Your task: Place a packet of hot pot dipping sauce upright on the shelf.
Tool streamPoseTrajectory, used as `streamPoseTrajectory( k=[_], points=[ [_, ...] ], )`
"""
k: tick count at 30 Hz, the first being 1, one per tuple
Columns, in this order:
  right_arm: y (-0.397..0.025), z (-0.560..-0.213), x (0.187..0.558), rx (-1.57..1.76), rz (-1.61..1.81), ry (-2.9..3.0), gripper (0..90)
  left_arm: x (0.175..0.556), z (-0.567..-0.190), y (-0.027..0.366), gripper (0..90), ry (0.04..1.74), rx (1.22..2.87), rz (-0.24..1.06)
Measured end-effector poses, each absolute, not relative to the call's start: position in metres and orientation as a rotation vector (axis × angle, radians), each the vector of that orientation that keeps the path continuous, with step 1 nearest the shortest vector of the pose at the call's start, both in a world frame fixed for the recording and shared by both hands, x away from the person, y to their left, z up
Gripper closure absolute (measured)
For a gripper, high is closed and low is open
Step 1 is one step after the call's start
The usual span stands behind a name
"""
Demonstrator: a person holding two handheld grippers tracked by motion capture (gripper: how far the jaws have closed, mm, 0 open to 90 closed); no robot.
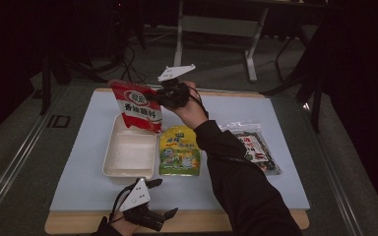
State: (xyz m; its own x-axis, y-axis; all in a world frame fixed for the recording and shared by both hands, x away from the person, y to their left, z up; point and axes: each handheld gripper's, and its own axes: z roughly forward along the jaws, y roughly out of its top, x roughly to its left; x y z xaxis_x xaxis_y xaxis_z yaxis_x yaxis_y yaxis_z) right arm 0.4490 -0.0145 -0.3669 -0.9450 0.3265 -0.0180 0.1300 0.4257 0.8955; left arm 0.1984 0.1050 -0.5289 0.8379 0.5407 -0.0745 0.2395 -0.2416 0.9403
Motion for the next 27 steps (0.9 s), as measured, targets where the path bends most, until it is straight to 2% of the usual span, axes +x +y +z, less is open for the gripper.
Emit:
streamPoseTrajectory(
  k=[18,27],
  points=[
    [0.008,-0.401,0.451,0.464,1.557,2.521,88.9,0.198,-0.530,0.105,2.6,0.584,1.843,0.314],
    [0.005,-0.416,0.452,0.495,1.518,2.584,88.5,0.199,-0.531,0.104,2.6,0.584,1.859,0.311]
  ],
)
